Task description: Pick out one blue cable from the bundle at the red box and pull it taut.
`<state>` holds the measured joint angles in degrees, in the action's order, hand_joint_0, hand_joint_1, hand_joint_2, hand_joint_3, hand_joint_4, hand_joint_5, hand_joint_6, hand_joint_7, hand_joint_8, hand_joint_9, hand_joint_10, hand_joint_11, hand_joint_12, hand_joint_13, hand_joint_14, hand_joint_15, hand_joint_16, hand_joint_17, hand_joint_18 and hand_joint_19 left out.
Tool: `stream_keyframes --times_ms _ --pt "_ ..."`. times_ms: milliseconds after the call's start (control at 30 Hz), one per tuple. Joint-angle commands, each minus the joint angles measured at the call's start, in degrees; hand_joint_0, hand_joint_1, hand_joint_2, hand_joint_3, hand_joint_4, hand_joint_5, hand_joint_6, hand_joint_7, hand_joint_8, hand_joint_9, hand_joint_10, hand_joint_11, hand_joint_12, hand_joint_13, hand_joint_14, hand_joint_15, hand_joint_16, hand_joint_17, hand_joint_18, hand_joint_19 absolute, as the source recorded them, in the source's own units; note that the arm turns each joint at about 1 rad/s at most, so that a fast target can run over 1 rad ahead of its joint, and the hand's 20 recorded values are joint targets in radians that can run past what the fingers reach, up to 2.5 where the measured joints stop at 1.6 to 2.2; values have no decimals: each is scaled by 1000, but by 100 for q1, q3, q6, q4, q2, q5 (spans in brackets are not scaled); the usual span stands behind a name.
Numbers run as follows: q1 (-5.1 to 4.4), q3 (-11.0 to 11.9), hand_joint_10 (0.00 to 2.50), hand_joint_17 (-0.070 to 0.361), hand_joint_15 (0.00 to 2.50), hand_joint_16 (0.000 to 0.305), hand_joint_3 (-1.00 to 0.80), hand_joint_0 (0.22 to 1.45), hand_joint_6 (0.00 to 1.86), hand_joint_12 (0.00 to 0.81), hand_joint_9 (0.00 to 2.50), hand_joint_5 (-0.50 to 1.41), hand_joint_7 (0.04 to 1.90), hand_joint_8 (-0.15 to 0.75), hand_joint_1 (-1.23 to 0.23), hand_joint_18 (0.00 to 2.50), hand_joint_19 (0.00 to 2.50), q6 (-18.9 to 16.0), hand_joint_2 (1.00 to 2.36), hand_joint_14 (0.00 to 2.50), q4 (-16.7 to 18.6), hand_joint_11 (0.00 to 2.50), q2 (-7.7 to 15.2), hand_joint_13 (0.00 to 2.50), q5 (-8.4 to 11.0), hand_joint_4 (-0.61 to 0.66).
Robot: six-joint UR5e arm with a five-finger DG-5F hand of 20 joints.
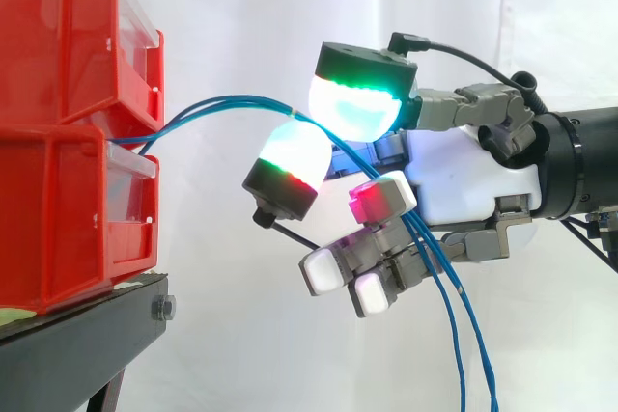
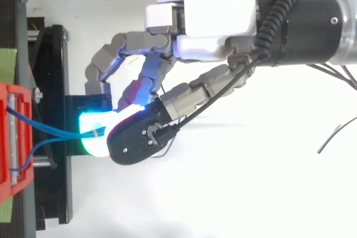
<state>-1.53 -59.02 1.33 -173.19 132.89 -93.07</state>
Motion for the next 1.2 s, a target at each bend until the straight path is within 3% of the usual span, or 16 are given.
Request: stream_keyframes --times_ms 0,233,367,600,733,833,1033,1167 --pt "-5 -5 31 101 323 45 -227 682 913 318 1183 -99 877 293 -849 802 500 7 1017 13 -13 751 0 816 0 -162" --pt "3 -5 32 98 330 43 -490 772 944 311 1237 -97 906 283 -862 859 497 7 1000 15 -13 756 0 864 0 -283" --pt "3 -5 30 96 331 43 -500 780 950 308 1292 -92 931 275 -879 884 490 7 1000 14 13 771 0 895 0 -321" --pt "3 -14 33 95 341 42 -500 743 944 308 1326 -79 930 271 -894 916 507 7 1000 14 13 787 9 925 0 -296" --pt "3 -14 31 95 354 42 -500 671 931 301 1369 -68 903 277 -900 931 522 7 1000 15 22 785 9 944 0 -214" --pt "3 -22 32 99 361 44 -500 581 903 311 1387 -53 863 281 -806 952 533 7 1000 15 22 763 9 969 0 -107" --pt "3 -22 31 104 365 46 -500 555 865 322 1395 -50 890 290 -596 958 554 7 1000 15 22 732 9 978 0 -83" --pt "3 -22 31 105 373 47 -471 579 857 323 1376 -53 889 289 -609 942 570 7 1002 17 22 735 9 970 8 -90"
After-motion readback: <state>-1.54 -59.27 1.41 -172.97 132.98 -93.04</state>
